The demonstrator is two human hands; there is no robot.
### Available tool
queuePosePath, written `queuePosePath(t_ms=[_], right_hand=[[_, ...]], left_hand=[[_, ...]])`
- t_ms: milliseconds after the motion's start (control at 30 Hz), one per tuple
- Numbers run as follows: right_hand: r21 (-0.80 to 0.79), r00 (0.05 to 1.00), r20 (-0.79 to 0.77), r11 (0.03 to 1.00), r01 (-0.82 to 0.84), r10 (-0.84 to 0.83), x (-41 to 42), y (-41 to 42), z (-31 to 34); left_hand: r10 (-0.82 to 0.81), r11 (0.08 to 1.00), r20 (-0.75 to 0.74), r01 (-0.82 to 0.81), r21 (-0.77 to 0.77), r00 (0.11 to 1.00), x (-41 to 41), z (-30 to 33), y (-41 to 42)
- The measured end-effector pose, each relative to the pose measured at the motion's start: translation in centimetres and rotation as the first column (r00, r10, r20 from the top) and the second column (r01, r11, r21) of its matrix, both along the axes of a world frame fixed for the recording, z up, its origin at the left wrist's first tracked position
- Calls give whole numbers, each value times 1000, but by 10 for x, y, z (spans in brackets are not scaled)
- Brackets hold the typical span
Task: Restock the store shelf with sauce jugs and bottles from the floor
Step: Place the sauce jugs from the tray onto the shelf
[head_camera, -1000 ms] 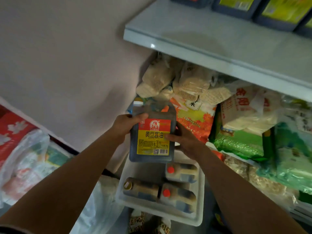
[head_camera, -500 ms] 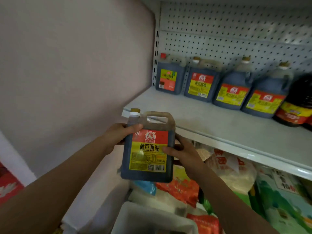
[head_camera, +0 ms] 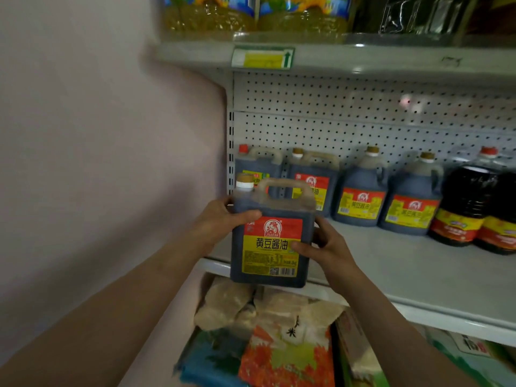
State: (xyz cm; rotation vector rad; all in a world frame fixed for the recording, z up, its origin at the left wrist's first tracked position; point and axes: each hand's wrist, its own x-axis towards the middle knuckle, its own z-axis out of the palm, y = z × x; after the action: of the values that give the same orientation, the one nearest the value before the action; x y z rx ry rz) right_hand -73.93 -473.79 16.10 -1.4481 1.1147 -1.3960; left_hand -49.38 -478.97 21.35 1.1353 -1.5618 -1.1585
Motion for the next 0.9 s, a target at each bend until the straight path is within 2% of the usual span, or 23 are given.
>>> queuePosePath(t_ms=[100, 233, 300, 433, 633, 733, 900], right_hand=[[-28, 999, -14, 998, 48, -49, -15, -14, -4], [-48, 993, -53, 993, 105, -108, -36, -28, -16], [-34, 989, -87, 993, 116, -118, -45, -37, -20], [8, 984, -96, 988, 152, -151, -54, -58, -18], [53, 982, -113, 986, 160, -153, -61, -85, -16], [36, 978, -101, 982, 185, -180, -66, -90, -19], [-32, 955, -125, 964, 265, -267, -83, -95, -19]], left_hand=[[-114, 993, -1, 114, -23, 993, -13, -10, -26], [-229, 968, 172, 242, -62, 958, -36, -1, -53], [-258, 961, 200, 272, -41, 945, -45, 3, -71], [-270, 963, 161, 266, 44, 949, -60, 8, -102], [-242, 970, 172, 233, 72, 955, -68, 9, -130], [-239, 971, 157, 234, 47, 958, -71, 7, -134], [-200, 970, 162, 219, -110, 966, -94, -5, -136]])
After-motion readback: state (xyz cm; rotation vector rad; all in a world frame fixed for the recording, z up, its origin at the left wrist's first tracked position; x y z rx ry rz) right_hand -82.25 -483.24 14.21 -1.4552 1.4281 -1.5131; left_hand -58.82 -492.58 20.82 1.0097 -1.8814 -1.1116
